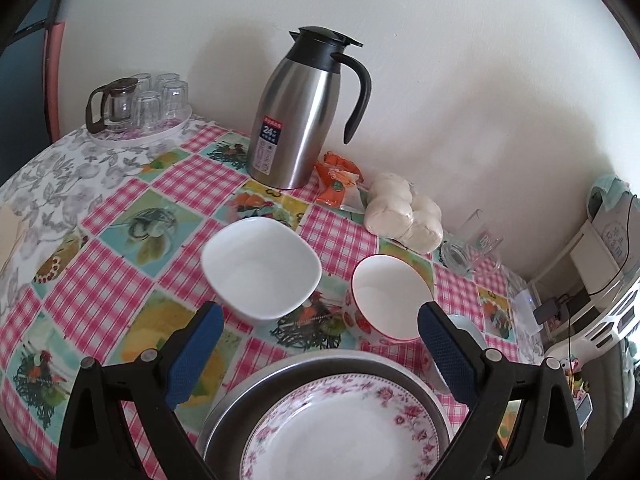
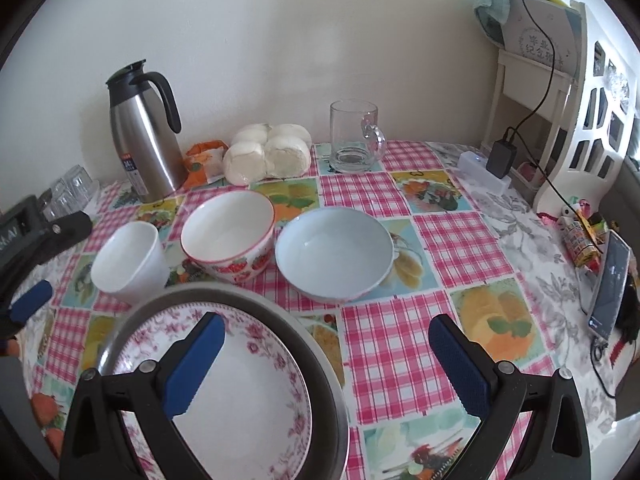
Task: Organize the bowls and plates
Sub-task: 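Move both tools toward the red-rimmed strawberry bowl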
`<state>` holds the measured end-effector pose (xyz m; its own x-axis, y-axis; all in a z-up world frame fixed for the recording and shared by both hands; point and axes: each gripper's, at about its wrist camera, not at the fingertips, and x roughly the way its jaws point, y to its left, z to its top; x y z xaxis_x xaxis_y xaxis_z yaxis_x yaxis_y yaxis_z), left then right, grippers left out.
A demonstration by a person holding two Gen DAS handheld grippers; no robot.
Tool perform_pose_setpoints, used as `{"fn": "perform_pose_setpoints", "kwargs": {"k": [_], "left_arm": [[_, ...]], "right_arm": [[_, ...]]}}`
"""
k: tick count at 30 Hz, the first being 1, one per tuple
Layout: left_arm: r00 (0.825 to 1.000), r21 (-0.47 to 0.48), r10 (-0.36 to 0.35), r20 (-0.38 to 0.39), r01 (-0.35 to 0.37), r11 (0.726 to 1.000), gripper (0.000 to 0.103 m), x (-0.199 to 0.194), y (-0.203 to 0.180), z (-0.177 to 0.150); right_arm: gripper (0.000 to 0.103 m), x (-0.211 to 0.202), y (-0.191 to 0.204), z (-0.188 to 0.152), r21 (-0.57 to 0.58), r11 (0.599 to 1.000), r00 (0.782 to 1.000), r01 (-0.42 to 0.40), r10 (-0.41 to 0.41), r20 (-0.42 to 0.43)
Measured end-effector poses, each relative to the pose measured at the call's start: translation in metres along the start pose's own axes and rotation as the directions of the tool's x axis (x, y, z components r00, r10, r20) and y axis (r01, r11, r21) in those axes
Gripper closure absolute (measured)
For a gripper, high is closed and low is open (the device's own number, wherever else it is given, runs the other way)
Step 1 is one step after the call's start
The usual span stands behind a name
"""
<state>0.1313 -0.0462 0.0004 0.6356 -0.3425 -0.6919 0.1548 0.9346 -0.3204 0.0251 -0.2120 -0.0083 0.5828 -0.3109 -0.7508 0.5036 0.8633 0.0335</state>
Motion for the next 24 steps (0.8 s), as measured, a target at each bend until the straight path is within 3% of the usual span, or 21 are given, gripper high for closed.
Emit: {"fn": "perform_pose_setpoints", "kwargs": {"k": [6,24], "left_arm": [[0.998,0.032,-0.022,-0.053,0.024,0.999,0.005,0.011,-0.009,0.006],[0.997,0.098,-0.021,-0.074,0.029,0.995,0.005,0.016,-0.019,0.021]], "right_arm": [[0.0,0.006,-0.005,0.008,0.016,1.0,0.999,-0.018,0.018,-0.028],[0.0,0.011,-0.043,0.042,0.018,1.0,1.0,-0.01,0.011,-0.029]]}}
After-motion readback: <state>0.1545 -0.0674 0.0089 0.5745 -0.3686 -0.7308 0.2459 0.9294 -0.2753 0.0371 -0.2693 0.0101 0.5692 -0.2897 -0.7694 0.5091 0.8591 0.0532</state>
